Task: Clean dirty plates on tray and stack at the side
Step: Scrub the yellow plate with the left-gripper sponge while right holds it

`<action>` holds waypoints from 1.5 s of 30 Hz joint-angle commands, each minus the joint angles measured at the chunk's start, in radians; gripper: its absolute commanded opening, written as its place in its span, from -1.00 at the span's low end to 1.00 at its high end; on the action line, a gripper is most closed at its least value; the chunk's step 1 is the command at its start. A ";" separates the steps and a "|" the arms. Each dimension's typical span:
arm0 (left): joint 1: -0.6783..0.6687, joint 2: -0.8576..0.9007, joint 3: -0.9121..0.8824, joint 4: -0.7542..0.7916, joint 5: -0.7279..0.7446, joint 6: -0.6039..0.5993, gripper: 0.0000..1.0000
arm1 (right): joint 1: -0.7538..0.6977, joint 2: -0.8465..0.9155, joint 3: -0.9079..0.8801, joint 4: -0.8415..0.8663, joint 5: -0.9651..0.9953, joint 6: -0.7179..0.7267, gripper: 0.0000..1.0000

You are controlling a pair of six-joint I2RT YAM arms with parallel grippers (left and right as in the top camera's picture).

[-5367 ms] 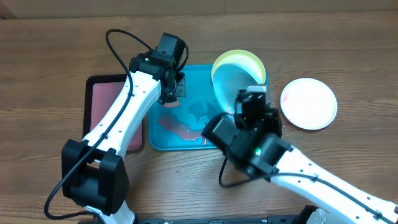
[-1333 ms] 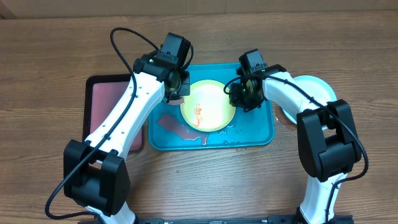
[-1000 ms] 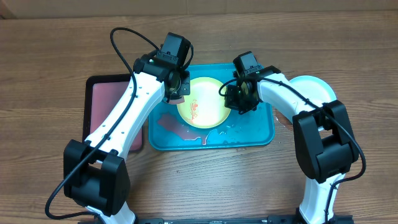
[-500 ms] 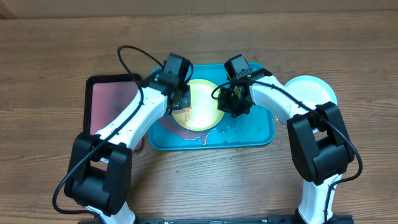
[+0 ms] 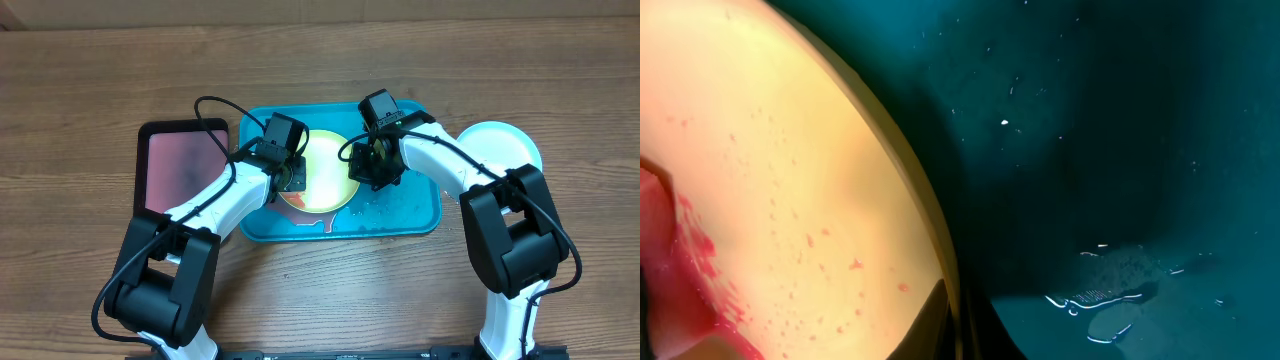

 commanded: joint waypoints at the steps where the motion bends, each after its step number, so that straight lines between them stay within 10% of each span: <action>1: 0.000 0.055 -0.027 0.003 0.031 0.020 -0.91 | 0.039 0.014 0.012 -0.004 0.009 0.003 -0.93; 15: 0.003 0.116 0.033 -0.050 0.506 0.312 -0.92 | 0.113 0.014 0.012 0.004 0.022 0.003 -0.93; 20: 0.003 0.117 0.070 -0.003 0.331 0.280 -0.91 | 0.113 0.014 0.012 0.004 0.022 0.003 -0.93; 27: 0.004 0.118 0.070 0.012 -0.305 -0.008 -0.92 | 0.113 0.014 0.012 0.003 0.022 0.003 -0.93; 32: 0.004 0.118 0.070 -0.056 -0.343 -0.072 -0.92 | 0.112 0.014 0.012 0.003 0.026 0.003 -0.93; 36: 0.002 0.118 0.070 -0.132 -0.201 -0.046 -0.92 | 0.111 0.014 0.012 -0.004 0.022 0.004 -0.93; 45: 0.006 0.118 0.070 -0.185 0.723 0.431 -0.92 | 0.088 0.028 0.012 -0.002 -0.078 0.003 -0.93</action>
